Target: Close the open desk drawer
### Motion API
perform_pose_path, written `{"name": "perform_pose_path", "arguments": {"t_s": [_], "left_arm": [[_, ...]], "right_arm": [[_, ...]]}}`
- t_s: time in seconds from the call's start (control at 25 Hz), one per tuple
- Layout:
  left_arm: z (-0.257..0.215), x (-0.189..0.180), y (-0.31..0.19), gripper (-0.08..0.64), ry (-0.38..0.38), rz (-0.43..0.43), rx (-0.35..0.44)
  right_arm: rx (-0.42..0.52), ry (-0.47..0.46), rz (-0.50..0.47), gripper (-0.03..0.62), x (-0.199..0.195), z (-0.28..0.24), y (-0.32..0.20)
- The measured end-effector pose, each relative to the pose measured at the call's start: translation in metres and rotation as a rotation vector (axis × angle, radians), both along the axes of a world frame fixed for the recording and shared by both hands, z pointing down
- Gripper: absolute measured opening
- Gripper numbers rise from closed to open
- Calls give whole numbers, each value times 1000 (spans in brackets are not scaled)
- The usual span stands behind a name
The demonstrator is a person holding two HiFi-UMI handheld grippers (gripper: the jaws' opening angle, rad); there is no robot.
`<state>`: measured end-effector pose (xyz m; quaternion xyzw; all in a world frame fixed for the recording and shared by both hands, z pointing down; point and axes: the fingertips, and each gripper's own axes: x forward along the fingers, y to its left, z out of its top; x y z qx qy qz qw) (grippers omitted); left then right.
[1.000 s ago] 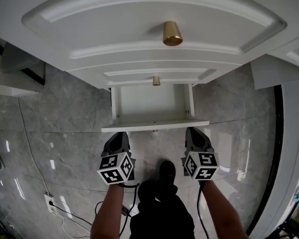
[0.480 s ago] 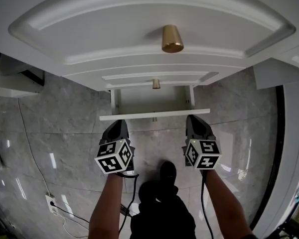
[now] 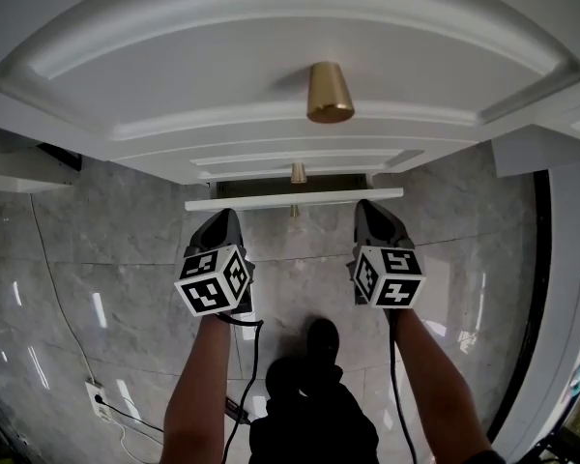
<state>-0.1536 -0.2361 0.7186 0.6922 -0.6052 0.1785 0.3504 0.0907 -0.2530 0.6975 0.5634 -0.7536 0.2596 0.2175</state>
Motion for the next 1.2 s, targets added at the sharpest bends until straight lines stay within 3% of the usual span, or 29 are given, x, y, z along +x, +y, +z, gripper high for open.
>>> {"name": "perform_pose_path", "arguments": {"t_s": [1.2], "left_arm": [[1, -3, -45, 9, -16, -13, 26]], "right_arm": [[56, 40, -64, 5, -3, 2, -45]]}}
